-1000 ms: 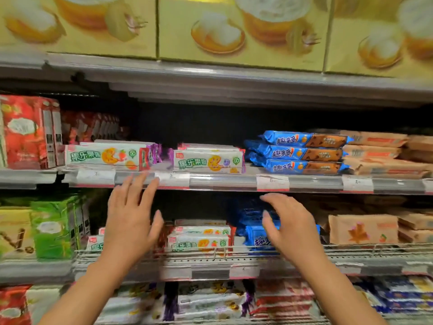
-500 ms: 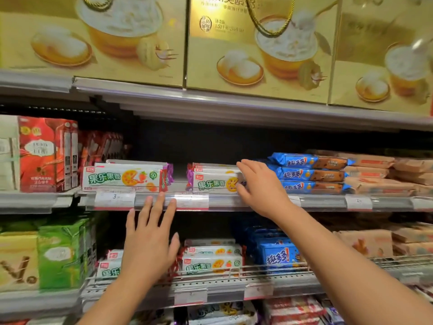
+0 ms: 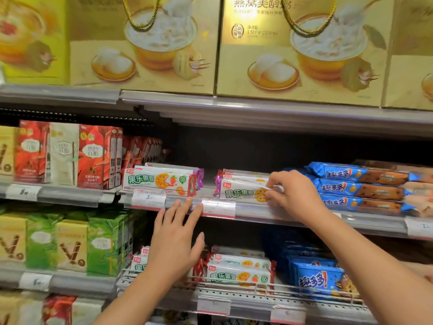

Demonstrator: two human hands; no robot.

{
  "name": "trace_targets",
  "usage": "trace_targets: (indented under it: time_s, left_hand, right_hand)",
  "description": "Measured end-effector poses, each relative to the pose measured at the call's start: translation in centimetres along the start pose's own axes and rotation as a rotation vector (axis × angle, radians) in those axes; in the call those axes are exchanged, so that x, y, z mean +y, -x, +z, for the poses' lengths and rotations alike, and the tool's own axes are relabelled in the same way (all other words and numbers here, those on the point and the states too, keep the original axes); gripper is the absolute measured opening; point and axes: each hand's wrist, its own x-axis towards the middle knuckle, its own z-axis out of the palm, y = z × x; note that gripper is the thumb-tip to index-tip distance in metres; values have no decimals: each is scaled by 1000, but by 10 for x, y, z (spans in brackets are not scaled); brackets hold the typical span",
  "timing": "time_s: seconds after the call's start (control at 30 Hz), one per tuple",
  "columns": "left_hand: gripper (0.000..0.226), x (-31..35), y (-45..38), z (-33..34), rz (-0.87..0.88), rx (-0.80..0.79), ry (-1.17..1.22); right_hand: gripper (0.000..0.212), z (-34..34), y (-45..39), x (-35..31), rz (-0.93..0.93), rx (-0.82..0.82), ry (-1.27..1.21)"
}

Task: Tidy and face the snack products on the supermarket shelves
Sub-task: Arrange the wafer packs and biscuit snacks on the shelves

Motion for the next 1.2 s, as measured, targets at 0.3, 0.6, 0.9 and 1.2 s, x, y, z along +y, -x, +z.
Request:
trace_targets:
  time_s: [0.3,0.6,0.9,1.2]
  left_hand:
    - [36,-59,-50,-37,93,320,96]
    - [23,-116,-110,-57,128,104,7]
    - [8,-147,-113,-80,113,516,464]
    - [6,-172,-121,-134,97,625,779]
  right_hand:
    - [8,2,9,7,-27,359,-103]
    - [11,-11,-1,-26,81,435,-104]
    - [9,8,-17,-86,99,437,-163]
    - [14,45,-54,-166,-6,208,1]
